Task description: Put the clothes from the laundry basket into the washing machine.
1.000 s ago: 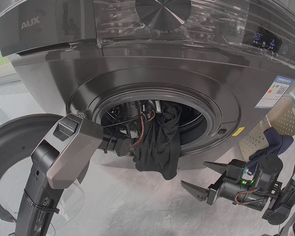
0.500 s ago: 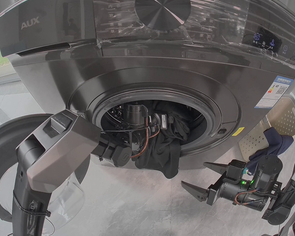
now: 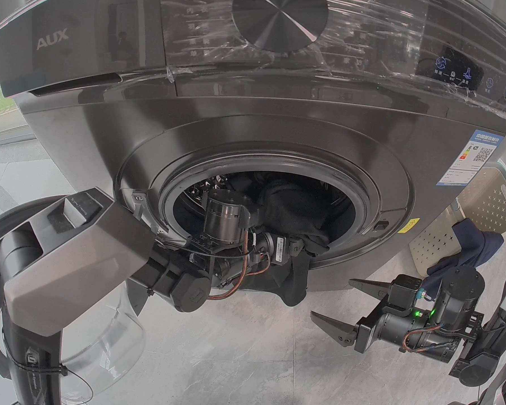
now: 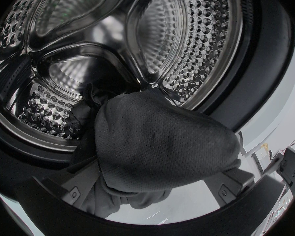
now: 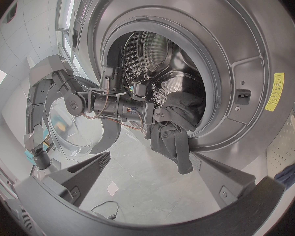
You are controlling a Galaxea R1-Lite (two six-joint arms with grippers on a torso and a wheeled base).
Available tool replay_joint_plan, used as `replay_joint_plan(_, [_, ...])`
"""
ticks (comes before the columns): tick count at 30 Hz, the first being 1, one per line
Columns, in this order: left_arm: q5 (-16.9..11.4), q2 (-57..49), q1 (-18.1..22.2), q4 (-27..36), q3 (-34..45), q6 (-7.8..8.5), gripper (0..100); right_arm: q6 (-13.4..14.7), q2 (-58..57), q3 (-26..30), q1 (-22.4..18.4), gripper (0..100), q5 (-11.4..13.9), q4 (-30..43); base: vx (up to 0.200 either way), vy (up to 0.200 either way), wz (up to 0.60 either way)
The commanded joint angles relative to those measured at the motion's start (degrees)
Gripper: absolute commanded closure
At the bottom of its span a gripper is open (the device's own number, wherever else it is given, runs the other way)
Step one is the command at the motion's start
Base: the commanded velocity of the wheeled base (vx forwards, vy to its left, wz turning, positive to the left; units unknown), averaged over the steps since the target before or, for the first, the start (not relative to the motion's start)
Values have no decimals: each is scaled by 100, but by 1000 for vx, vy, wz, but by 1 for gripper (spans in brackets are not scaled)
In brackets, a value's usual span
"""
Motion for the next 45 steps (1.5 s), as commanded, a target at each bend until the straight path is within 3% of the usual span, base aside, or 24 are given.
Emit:
replay_joint_plan(1, [-7,599,149,-55,-491,-21,0,6,8,0,6,0,3,-3,0,0,0])
replay_joint_plan(2, [2,696,184,-55,-596,-12,0,6,8,0,6,0,3,5,0,0,0])
replay_joint_plan(3, [28,766,193,-55,-693,-12,100,6,8,0,6,0,3,-3,0,0,0])
replay_joint_plan(11, [55,916,255,-310,-1212,-65,100,6,8,-26,6,0,3,-3,0,0,0])
replay_joint_plan(13, [99,898,263,-477,-1484,-153,100,6,8,-35,6,0,3,-3,0,0,0])
replay_joint_plan(16, [415,968,334,-617,-2108,-399,100,6,8,-35,14,0,3,-3,0,0,0])
replay_joint_plan(25, [582,1381,492,-521,-3136,-469,100,6,-10,-35,94,0,-6,-3,0,0,0])
replay_joint_plan(29, [855,1531,545,-354,-3664,-645,100,6,8,-35,94,0,-6,-3,0,0,0])
replay_joint_plan(32, [881,1531,545,-240,-3734,-785,100,6,8,-35,85,0,-6,-3,0,0,0])
replay_joint_plan(35, [890,1487,536,-240,-3532,-794,100,6,8,-35,58,0,-6,-3,0,0,0])
replay_joint_plan(36, [890,1469,518,-257,-3435,-785,0,6,8,-35,58,0,-6,-3,0,0,0])
replay_joint_plan(45, [644,230,316,-99,-1546,-777,0,15,8,-17,50,0,3,-3,0,0,0])
